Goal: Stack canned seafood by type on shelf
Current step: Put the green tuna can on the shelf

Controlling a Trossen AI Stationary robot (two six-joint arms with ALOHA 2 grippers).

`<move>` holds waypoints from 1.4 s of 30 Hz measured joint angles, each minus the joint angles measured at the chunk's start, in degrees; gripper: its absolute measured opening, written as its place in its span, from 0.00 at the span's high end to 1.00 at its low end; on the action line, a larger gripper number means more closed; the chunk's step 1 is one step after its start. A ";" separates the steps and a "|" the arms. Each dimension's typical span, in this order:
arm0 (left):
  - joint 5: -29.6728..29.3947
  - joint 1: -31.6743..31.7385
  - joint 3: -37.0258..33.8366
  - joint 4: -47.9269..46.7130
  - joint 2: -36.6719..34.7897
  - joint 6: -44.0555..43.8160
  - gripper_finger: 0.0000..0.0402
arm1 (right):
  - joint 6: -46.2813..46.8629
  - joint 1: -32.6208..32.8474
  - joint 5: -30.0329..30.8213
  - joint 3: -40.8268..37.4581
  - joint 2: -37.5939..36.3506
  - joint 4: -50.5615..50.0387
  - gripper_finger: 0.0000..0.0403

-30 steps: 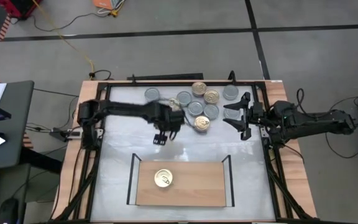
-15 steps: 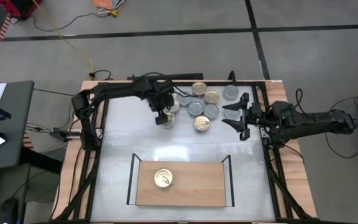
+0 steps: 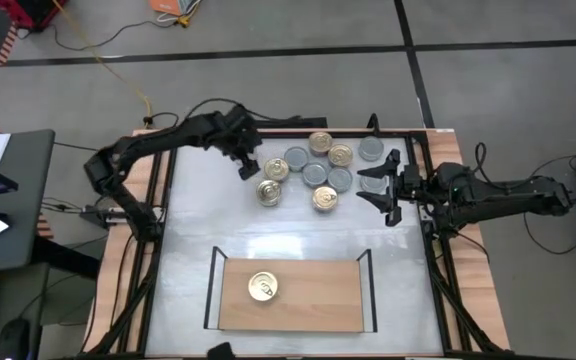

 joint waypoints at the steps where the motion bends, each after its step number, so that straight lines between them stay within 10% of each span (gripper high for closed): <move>1: -0.40 0.54 -1.99 1.53 -1.19 -0.42 0.17 | 0.00 0.00 0.00 -0.01 0.00 0.00 0.30; 11: -4.78 10.58 -17.91 19.36 -10.49 -12.17 0.17 | -0.02 0.00 0.00 -0.01 1.42 2.91 0.30; 42: -9.11 15.11 -18.74 20.80 0.84 -18.67 0.40 | -0.57 0.02 0.00 -0.04 2.29 3.84 0.30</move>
